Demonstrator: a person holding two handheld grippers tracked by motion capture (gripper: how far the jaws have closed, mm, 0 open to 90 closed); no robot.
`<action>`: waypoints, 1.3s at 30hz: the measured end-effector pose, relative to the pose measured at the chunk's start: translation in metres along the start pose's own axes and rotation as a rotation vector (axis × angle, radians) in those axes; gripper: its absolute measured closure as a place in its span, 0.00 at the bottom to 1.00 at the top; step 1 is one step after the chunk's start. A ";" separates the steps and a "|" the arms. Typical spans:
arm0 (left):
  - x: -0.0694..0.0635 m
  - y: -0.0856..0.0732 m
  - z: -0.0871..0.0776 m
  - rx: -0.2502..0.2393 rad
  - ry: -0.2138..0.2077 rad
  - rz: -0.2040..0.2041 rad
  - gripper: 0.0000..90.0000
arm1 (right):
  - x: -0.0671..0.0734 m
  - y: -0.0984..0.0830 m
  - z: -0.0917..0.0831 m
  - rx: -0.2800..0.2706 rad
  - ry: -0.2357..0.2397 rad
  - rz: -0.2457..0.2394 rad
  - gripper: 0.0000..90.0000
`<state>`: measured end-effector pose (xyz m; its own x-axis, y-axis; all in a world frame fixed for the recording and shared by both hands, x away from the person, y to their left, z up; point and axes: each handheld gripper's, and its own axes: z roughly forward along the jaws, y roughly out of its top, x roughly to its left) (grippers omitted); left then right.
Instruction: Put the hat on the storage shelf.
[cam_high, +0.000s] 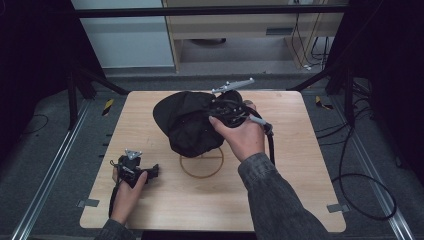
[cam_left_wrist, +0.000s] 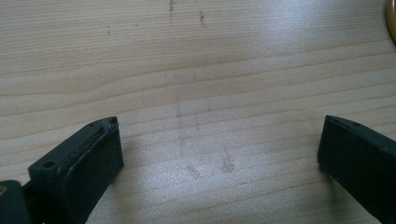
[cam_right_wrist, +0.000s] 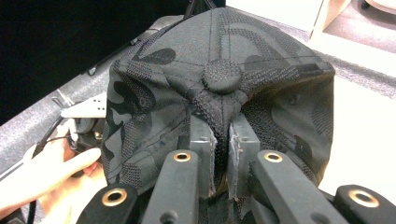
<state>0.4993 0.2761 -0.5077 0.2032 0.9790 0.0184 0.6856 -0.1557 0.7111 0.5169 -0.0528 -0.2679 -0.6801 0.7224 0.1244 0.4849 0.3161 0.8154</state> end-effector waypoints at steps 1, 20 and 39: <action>0.000 0.000 0.000 0.000 0.001 0.001 0.00 | 0.000 0.000 0.001 0.002 -0.003 0.000 0.92; 0.000 0.000 0.000 -0.001 -0.001 0.000 0.00 | -0.008 0.002 -0.001 -0.016 0.000 0.025 0.65; 0.000 0.000 0.000 -0.002 -0.004 0.002 0.00 | -0.022 -0.008 -0.047 -0.044 -0.008 0.060 0.39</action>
<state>0.4994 0.2760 -0.5078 0.2078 0.9780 0.0169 0.6841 -0.1576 0.7121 0.5020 -0.1002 -0.2499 -0.6461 0.7442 0.1695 0.4998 0.2446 0.8309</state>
